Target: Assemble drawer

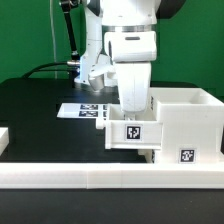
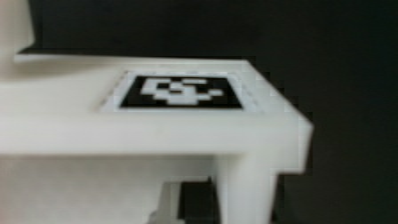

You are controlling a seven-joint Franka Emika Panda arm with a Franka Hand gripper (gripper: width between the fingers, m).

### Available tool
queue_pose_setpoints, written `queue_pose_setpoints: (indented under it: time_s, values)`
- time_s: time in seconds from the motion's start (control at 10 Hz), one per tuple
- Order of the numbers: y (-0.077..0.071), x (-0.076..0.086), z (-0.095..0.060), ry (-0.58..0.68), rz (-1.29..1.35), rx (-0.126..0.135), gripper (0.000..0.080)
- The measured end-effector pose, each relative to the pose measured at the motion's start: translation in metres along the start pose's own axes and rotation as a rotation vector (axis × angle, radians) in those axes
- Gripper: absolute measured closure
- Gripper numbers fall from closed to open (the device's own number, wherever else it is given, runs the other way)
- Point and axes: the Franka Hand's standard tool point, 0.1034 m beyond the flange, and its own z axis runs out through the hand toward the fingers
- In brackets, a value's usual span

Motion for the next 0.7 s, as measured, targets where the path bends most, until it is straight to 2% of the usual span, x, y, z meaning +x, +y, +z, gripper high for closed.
queue_pose_setpoints:
  time_s: [0.7]
  values:
    - [-0.0005,-0.0020,0.0006,-0.010,-0.080,0.001,0.0761]
